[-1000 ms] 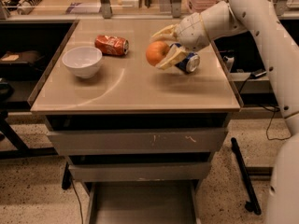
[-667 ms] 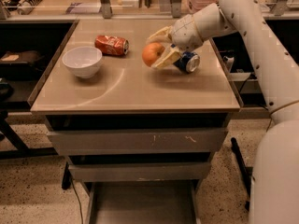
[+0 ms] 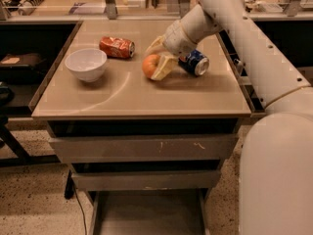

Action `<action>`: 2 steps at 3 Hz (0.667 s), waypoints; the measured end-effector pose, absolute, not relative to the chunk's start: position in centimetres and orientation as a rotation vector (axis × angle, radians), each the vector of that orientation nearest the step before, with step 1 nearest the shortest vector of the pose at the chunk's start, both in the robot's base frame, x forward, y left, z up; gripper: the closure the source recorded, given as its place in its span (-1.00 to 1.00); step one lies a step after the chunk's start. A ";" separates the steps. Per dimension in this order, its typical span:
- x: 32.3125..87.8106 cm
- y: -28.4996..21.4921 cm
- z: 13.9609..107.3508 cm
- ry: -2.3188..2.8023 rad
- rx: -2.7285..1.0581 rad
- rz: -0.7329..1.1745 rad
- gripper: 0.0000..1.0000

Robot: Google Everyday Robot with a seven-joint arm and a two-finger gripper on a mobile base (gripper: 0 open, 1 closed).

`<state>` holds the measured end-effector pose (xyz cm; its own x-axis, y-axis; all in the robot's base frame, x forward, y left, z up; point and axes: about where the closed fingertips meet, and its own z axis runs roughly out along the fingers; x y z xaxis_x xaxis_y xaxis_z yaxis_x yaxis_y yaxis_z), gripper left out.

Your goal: Pick orange from bottom drawer and place on counter

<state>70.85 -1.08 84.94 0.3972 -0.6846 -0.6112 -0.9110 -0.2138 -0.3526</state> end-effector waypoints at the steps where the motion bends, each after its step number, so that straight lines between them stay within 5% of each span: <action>1: 70.9 -1.0 84.8 1.363 -1.981 0.424 0.64; 2: 70.9 -1.0 84.8 1.363 -1.981 0.425 0.15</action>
Offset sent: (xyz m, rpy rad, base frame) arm 0.0008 0.0010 -0.0014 -0.0044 0.0003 0.0001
